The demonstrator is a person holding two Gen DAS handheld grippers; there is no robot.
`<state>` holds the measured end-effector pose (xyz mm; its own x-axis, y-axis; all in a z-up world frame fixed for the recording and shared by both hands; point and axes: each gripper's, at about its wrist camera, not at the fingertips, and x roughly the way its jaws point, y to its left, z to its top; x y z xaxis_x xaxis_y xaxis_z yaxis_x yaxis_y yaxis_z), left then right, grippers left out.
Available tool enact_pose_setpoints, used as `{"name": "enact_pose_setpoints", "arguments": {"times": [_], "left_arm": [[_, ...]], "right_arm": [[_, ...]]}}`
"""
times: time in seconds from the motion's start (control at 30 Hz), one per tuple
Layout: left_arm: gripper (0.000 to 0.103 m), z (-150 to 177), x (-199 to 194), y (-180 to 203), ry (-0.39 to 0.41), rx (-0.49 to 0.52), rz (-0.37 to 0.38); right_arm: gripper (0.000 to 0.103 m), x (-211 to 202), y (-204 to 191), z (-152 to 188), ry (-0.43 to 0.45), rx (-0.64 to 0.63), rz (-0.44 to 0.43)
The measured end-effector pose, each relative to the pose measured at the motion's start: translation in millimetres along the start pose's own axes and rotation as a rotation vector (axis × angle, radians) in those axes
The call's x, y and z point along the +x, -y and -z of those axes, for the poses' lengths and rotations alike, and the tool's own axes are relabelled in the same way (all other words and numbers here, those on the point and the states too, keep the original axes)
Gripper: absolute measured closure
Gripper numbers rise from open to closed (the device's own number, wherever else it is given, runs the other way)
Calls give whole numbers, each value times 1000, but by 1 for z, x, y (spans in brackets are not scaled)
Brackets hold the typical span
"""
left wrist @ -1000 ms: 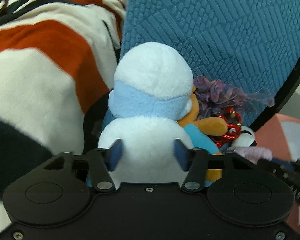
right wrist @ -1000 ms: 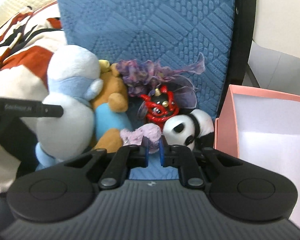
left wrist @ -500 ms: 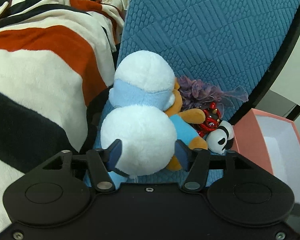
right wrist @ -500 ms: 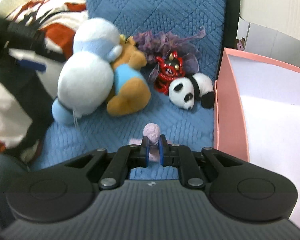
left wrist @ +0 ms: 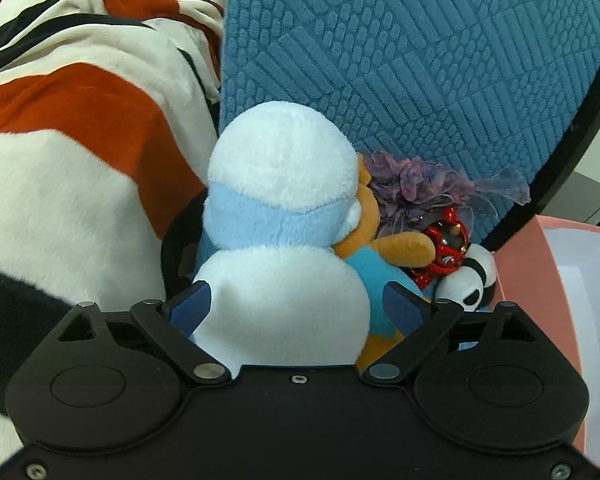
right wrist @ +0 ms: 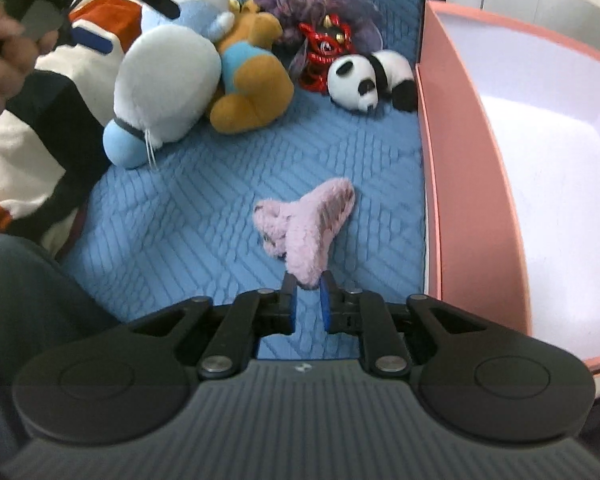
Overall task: Organize objects
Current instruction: 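Lift the snowman with left tool while right tool holds the pink bunny up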
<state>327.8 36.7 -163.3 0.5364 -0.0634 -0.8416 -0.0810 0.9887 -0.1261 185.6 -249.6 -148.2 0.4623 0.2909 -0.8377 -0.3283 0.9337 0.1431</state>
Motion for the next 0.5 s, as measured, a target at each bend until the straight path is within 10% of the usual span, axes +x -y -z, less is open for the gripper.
{"name": "enact_pose_setpoints", "arguments": {"times": [0.13, 0.5], "left_arm": [[8, -7, 19, 10, -13, 28, -14], [0, 0, 67, 37, -39, 218, -191]], "right_arm": [[42, 9, 2, -2, 2, 28, -31], [40, 42, -2, -13, 4, -9, 6]]}}
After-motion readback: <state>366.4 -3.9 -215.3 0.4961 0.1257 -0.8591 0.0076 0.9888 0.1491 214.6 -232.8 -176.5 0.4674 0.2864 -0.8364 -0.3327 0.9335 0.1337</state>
